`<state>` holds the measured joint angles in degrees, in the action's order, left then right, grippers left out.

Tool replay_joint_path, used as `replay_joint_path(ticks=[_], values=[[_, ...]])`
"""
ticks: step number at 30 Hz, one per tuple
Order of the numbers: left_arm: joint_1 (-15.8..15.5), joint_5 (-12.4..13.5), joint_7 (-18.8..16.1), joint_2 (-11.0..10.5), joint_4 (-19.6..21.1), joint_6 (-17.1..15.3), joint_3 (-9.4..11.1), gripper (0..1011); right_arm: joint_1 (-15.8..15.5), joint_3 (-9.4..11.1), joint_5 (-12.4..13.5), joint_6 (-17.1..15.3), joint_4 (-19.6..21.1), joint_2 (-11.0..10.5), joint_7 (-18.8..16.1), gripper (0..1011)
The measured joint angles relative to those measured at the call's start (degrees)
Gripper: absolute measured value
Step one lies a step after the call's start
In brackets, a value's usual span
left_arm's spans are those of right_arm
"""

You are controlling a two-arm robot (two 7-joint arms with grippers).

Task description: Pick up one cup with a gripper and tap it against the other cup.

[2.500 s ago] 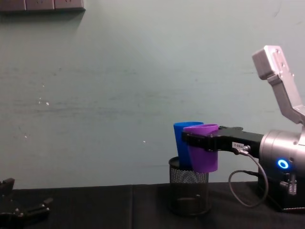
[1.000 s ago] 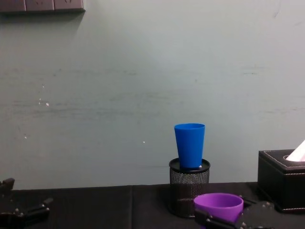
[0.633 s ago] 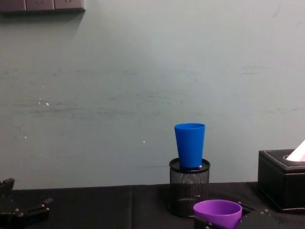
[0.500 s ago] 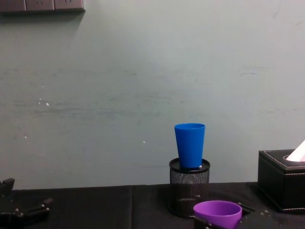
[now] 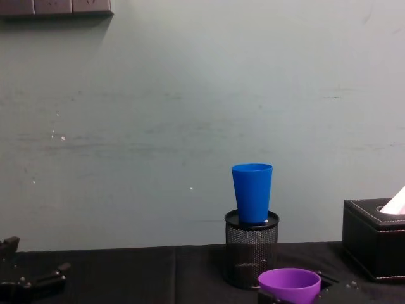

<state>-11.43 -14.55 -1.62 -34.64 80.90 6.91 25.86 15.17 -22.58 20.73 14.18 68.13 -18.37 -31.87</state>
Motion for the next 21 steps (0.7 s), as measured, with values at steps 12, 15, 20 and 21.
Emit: replay_joint_path(ticks=[12,15,20,21], values=[[0.00,0.00,0.00,0.00,0.00,0.00,0.00,1000,-0.01,-0.05,-0.03,0.12,0.04,-0.05,-0.02,1003],[0.00,0.00,0.00,0.00,0.00,0.00,0.00,1000,0.00,-0.05,-0.03,0.15,0.06,-0.07,-0.03,1003],[0.00,0.00,0.00,0.00,0.00,0.00,0.00,1000,-0.51,0.53,0.14,0.47,3.17,-0.34,0.06,1003],[0.00,0.00,0.00,0.00,0.00,0.00,0.00,1000,-0.51,0.53,0.14,0.47,3.17,-0.34,0.06,1003]])
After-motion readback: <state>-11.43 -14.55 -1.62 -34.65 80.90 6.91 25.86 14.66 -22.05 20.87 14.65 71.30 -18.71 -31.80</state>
